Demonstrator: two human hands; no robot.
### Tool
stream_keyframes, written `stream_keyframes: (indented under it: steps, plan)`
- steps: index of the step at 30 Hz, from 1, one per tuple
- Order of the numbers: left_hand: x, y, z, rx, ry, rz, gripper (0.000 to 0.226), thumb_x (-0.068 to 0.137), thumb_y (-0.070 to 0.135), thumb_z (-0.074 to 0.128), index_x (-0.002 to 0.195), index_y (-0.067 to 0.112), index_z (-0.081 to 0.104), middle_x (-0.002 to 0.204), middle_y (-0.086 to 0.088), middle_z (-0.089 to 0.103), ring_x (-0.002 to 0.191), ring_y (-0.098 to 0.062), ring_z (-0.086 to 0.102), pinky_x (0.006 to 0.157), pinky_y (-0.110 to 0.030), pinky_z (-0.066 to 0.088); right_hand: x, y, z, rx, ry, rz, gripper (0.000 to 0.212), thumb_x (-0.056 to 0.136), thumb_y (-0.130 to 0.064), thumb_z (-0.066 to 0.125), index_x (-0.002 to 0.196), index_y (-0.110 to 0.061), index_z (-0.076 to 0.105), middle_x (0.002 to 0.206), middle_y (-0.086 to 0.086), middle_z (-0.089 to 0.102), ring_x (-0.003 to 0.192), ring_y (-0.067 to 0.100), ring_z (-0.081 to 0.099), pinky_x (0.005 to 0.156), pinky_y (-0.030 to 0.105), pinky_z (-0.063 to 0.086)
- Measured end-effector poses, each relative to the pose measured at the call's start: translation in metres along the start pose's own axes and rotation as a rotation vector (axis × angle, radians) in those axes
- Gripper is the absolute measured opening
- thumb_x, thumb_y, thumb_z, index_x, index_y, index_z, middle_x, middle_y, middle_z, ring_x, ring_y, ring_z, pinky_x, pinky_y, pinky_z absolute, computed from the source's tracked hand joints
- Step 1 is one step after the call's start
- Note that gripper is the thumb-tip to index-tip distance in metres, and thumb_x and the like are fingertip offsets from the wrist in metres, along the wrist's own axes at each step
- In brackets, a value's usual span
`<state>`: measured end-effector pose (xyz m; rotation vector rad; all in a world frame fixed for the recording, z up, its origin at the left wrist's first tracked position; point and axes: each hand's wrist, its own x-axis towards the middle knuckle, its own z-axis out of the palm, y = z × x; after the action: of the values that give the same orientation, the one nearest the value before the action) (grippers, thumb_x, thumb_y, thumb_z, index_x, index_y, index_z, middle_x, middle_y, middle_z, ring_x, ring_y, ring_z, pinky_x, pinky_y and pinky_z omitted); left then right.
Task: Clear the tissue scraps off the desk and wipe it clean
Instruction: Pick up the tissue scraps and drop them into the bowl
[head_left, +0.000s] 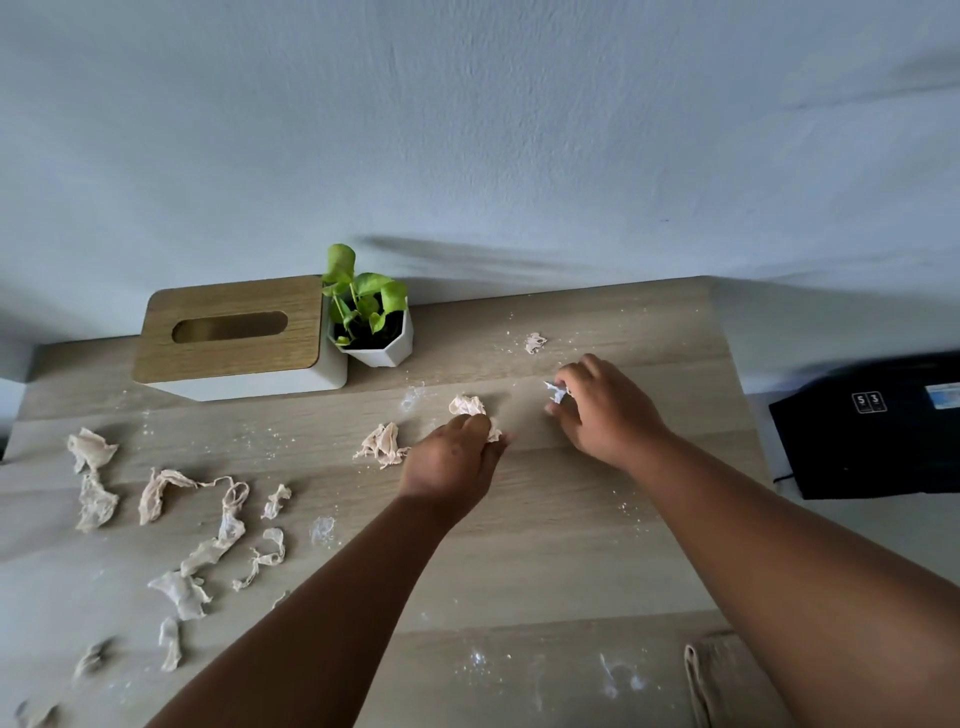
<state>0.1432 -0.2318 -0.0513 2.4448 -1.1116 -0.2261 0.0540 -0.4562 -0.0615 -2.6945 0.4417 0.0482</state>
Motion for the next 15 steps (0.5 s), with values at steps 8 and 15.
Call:
stream_keyframes:
  steps: [8,15]
  plan:
    - [0.004,-0.007,0.003,0.003,-0.002,-0.004,0.032,0.100,0.041,0.057,0.084,0.015,0.053,0.077,-0.005,0.061,0.066,-0.032,0.060,0.054,-0.029,0.030,0.014,0.012,0.003,-0.063,-0.012,-0.013,0.045,0.091,-0.036,0.072,0.126,-0.009,0.060,0.114,0.014,0.059,0.101,0.036,0.060,0.080,0.044,0.054]
    - [0.016,-0.010,0.011,0.076,-0.009,-0.105,0.027,0.099,0.035,0.059,0.110,0.010,0.060,0.100,-0.009,0.066,0.088,-0.032,0.066,0.056,-0.037,0.049,0.048,0.002,0.003,-0.087,-0.037,0.006,0.067,0.086,-0.039,0.074,0.143,-0.016,0.047,0.120,0.012,0.053,0.108,0.036,0.057,0.088,0.043,0.052]
